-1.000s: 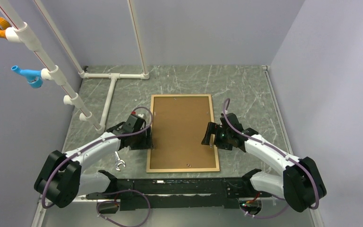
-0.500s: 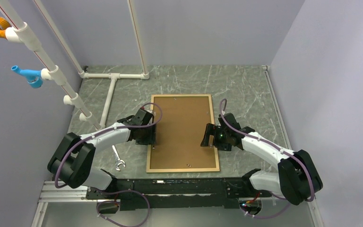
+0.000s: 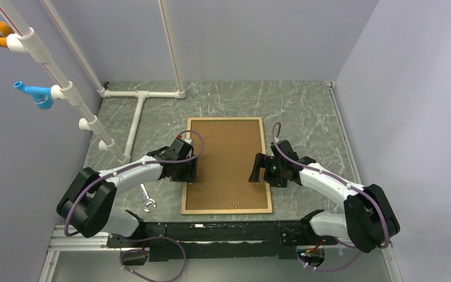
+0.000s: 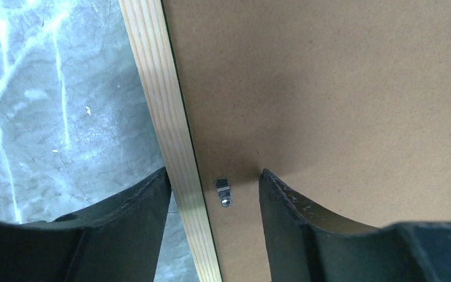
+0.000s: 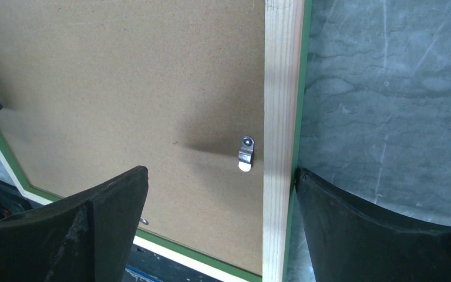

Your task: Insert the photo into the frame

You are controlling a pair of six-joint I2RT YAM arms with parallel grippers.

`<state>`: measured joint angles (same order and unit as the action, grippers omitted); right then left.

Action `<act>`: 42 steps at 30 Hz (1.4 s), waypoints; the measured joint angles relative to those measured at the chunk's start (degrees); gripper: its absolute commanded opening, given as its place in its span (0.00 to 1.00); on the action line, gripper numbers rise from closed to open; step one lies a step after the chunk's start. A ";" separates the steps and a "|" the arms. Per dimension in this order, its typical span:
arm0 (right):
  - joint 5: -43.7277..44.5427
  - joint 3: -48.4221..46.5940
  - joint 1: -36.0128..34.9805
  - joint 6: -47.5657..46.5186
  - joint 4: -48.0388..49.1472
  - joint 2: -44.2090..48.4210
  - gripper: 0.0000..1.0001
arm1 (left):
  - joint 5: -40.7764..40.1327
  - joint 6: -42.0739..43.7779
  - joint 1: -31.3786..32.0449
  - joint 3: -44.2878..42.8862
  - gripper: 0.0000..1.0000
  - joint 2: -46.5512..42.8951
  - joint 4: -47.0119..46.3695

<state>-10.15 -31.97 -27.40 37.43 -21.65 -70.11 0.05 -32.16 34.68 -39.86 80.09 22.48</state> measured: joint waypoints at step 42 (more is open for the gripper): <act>-0.98 -5.29 0.07 -2.10 -0.81 -6.56 0.95 | -4.92 -1.29 1.05 2.89 0.00 -6.38 5.75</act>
<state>-11.14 -37.26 -27.33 35.33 -22.46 -76.66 -4.86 -33.45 35.73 -36.97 73.71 28.23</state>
